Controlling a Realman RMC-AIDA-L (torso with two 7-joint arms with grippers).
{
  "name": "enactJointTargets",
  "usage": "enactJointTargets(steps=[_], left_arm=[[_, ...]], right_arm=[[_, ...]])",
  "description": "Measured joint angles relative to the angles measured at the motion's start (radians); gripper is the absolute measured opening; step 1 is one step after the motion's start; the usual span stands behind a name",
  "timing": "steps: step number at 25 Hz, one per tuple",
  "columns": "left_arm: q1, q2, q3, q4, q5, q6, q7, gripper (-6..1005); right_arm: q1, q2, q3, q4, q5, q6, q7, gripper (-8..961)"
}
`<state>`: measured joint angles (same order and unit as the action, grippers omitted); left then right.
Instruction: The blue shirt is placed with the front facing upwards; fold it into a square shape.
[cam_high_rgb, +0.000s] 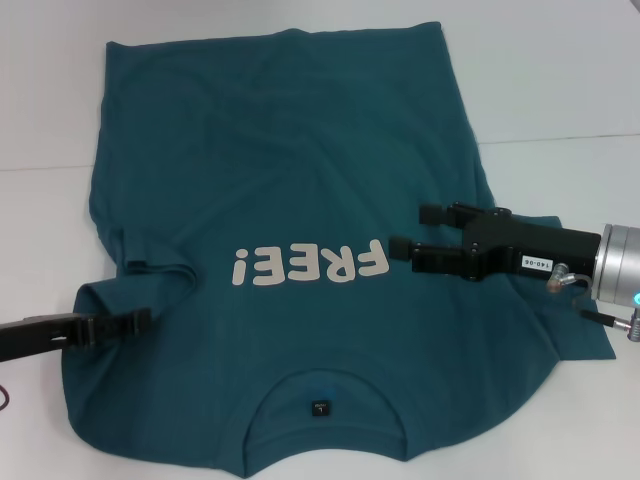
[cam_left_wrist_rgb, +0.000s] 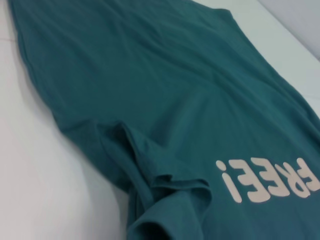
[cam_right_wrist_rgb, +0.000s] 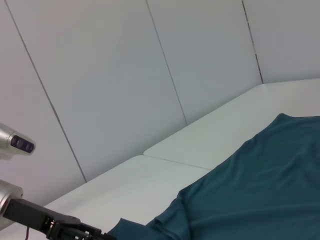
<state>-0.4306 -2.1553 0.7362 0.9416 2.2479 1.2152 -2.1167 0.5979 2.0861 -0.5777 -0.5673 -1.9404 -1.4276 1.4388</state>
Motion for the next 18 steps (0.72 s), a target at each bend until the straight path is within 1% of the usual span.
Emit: enactJointTargets(steps=[18], left_arm=[[-0.027, -0.003, 0.025, -0.024, 0.007, -0.035, 0.006, 798]], right_arm=[[-0.004, -0.001, -0.002, 0.0, 0.003, -0.004, 0.0, 941]])
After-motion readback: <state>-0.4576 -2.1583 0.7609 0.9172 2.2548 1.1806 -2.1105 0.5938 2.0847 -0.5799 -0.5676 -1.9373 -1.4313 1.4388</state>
